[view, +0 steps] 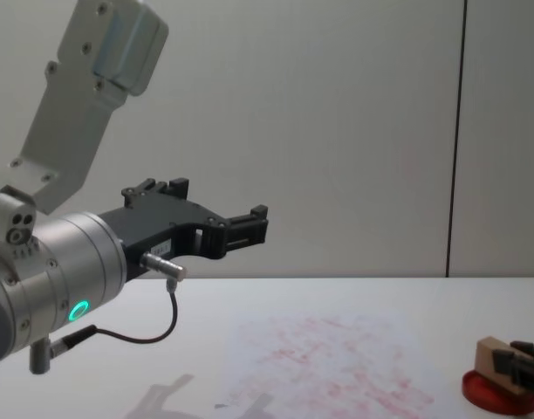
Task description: Use the one hand to pick up the stamp and affix it onto the A4 paper.
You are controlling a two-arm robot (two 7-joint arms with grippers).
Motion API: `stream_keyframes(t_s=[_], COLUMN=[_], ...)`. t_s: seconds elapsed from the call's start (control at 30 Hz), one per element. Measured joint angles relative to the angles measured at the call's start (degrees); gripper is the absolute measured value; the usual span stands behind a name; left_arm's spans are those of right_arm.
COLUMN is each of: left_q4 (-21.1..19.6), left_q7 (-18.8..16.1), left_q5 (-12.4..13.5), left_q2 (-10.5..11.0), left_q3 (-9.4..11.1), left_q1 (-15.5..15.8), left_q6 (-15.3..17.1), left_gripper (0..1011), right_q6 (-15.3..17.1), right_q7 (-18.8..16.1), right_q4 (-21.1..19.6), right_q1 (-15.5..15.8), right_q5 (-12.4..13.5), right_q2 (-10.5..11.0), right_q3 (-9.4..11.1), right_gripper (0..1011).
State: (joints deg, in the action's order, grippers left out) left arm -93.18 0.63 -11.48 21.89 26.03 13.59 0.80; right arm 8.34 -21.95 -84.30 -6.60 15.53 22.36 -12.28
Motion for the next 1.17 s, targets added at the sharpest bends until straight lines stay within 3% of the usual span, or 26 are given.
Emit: stream_keyframes(t_s=[0.23, 0.5, 0.57, 0.6, 0.93, 1.17], left_q4=[0.00, 0.00, 0.00, 0.00, 0.00, 0.00], left_q7=[0.00, 0.00, 0.00, 0.00, 0.00, 0.00], left_q5=[0.00, 0.00, 0.00, 0.00, 0.00, 0.00], left_q2=[0.00, 0.00, 0.00, 0.00, 0.00, 0.00], left_q3=[0.00, 0.00, 0.00, 0.00, 0.00, 0.00], left_q1=[0.00, 0.00, 0.00, 0.00, 0.00, 0.00], left_q6=[0.00, 0.00, 0.00, 0.00, 0.00, 0.00], left_gripper=[993, 993, 993, 993, 993, 993], right_q6=[0.25, 0.37, 0.31, 0.18, -2.20, -3.82], right_q7=[-0.04, 0.09, 0.14, 0.19, 0.99, 1.71], right_q4=[0.34, 0.48, 0.48, 0.47, -1.12, -2.76], right_q1=[-0.02, 0.08, 0.10, 0.14, 0.47, 0.69], right_q5=[-0.06, 0.13, 0.26, 0.43, 1.13, 1.46], right_q2=[0.09, 0.14, 0.15, 0.15, 0.25, 0.32], right_q3=[0.00, -0.02, -0.01, -0.01, 0.21, 0.38], right_gripper=[288, 591, 612, 675, 960, 1001])
